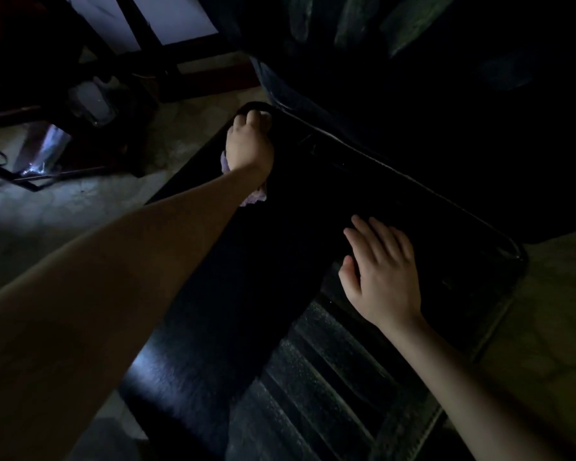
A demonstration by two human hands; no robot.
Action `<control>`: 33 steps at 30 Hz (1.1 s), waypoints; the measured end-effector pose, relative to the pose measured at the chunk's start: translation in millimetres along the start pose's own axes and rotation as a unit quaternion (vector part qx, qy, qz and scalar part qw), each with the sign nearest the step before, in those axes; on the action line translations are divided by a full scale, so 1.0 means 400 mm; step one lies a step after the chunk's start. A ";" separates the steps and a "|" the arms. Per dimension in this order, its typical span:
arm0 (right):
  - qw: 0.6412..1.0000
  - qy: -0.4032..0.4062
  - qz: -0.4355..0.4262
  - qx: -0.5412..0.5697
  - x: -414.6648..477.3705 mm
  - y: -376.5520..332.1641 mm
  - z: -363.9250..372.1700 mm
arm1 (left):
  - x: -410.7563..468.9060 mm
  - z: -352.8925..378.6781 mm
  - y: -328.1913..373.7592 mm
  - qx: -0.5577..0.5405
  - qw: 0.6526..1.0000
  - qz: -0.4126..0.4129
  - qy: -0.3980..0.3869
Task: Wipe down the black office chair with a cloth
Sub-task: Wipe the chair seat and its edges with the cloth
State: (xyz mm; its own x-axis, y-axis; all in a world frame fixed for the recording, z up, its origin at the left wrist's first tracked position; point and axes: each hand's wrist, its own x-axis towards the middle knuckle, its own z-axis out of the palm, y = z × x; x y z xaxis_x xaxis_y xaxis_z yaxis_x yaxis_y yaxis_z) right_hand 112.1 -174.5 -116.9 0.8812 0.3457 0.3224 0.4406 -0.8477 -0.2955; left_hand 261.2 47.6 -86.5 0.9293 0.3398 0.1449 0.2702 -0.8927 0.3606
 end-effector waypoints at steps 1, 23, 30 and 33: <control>1.000 -0.003 0.001 0.000 -0.001 -0.002 -0.001 | -0.006 0.004 0.007 -0.009 1.000 0.016 -0.003; 0.996 -0.044 0.052 -0.049 -0.014 -0.019 -0.009 | -0.161 0.014 0.124 -0.154 0.943 0.284 -0.076; 0.999 -0.010 0.047 -0.016 -0.016 -0.014 0.001 | 0.098 0.012 0.026 -0.074 0.996 0.053 0.023; 0.999 -0.004 0.044 -0.007 -0.018 -0.013 0.005 | 0.116 0.030 0.036 -0.072 0.997 0.008 0.016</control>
State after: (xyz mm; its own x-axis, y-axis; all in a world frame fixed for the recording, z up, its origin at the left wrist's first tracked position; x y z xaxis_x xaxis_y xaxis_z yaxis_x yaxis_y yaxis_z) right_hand 104.0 -171.7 -119.4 0.9179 0.2720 0.2890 0.3586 -0.8804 -0.3103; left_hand 311.1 46.9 -85.6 0.9237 0.3377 0.1809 0.2144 -0.8470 0.4864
